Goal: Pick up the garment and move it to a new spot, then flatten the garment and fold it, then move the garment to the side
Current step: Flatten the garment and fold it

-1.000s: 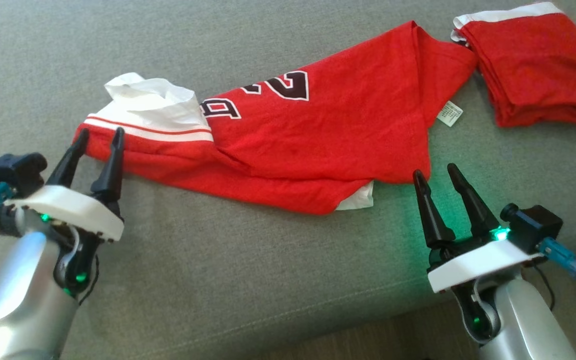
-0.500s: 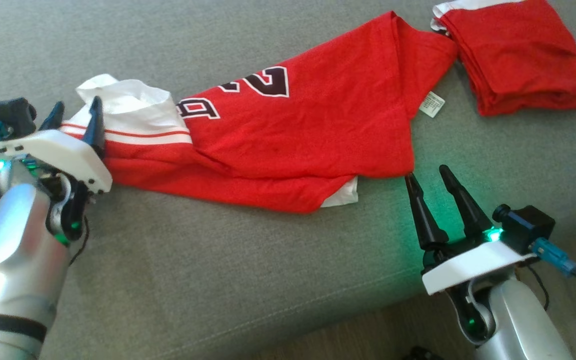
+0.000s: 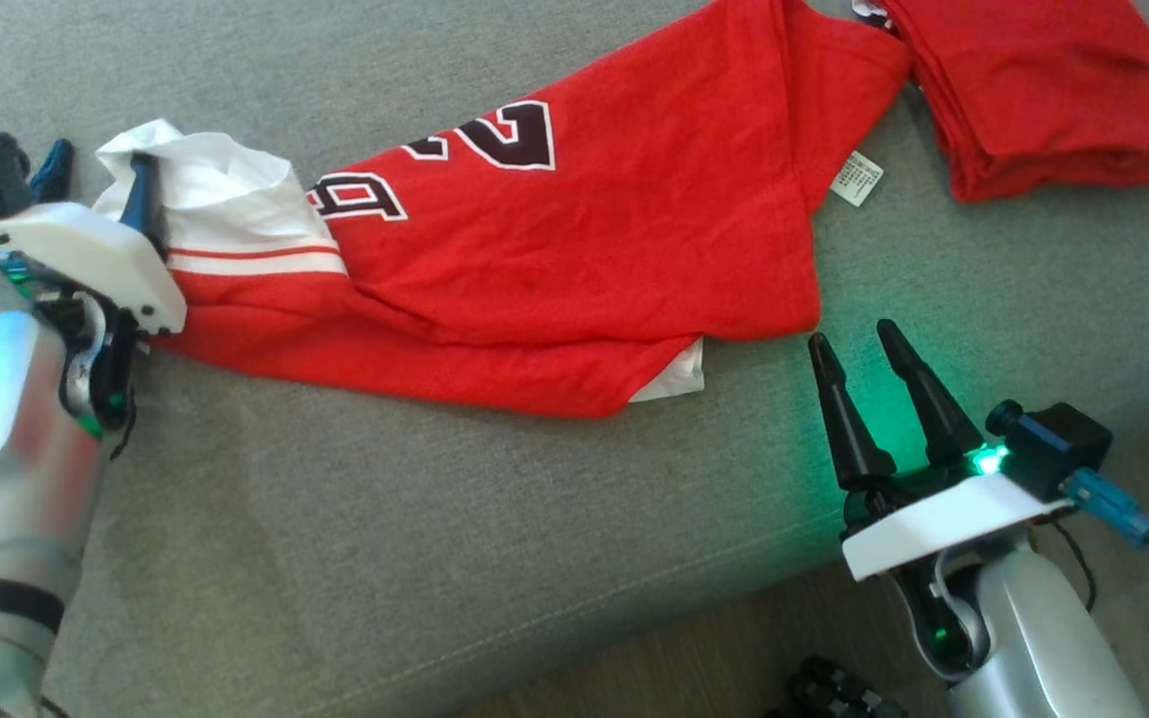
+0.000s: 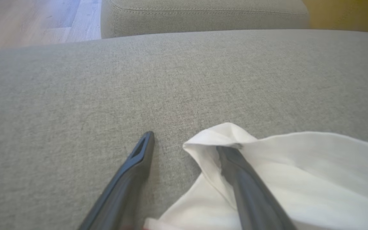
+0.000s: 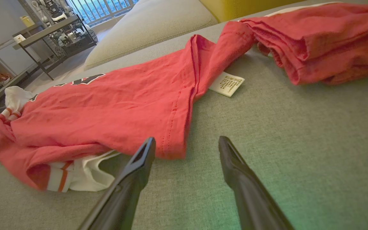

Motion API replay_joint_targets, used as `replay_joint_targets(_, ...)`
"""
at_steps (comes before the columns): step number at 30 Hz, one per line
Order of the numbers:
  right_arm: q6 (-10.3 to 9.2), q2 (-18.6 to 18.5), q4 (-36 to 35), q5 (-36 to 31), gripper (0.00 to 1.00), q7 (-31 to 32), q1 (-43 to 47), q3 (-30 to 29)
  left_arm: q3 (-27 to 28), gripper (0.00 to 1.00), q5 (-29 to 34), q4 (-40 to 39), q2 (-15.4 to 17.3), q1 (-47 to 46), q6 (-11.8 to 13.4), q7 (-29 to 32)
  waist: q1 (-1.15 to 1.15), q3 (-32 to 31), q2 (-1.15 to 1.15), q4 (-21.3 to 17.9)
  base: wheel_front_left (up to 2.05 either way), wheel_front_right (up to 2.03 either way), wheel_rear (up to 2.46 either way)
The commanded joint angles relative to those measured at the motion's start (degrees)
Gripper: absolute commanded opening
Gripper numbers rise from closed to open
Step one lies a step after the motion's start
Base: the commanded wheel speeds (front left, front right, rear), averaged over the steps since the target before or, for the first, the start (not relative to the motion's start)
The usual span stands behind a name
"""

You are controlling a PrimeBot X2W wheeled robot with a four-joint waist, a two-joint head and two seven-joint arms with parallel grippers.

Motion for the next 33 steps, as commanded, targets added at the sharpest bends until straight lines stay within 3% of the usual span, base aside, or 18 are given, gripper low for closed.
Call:
replay_joint_targets(1, -0.02, -0.4, -1.9, 0.5, 1.00, -0.5, -1.3, 1.3, 0.9, 0.80, 0.8, -0.2, 2.3, -1.2, -0.2, -0.2, 0.00, 0.0, 0.00, 0.0, 0.00, 0.00, 0.00)
replay_joint_targets(2, -0.02, -0.4, -1.8, 0.6, 1.00, -0.5, -1.3, 1.2, 0.6, 0.44, 1.0, -0.1, 2.2, -1.4, -0.5, -0.4, 0.00, 0.0, 0.00, 0.1, 0.00, 0.00, 0.00)
replay_joint_targets(3, -0.02, -0.4, -1.8, 0.7, 1.00, -0.5, -1.4, 1.2, 0.4, 0.00, 1.1, -0.1, 2.2, -1.5, -0.5, -0.7, 0.00, -0.1, 0.00, 0.1, 0.00, 0.00, 0.00)
replay_joint_targets(12, -0.02, -0.4, -1.6, -0.3, 1.00, -0.5, -1.0, 0.2, -0.9, 0.00, 2.7, -5.0, 2.9, 0.7, -0.1, -4.6, 0.00, -2.4, 0.00, 1.8, 0.00, 0.00, 0.00)
replay_joint_targets(20, -0.02, -0.4, 0.4, -1.0, 1.00, -0.5, -0.4, -0.2, 0.5, 0.00, 2.7, -15.5, 5.2, 6.1, 3.3, -6.2, 0.00, -4.0, 0.00, 5.0, 0.00, 0.00, 0.00)
replay_joint_targets(33, -0.02, -0.4, 10.3, -3.3, 1.00, -0.5, -4.1, -1.7, 1.7, 0.00, 1.7, -28.9, 8.4, 12.2, 7.6, -3.4, 0.00, -3.8, 0.00, 8.1, 0.00, 0.00, 0.00)
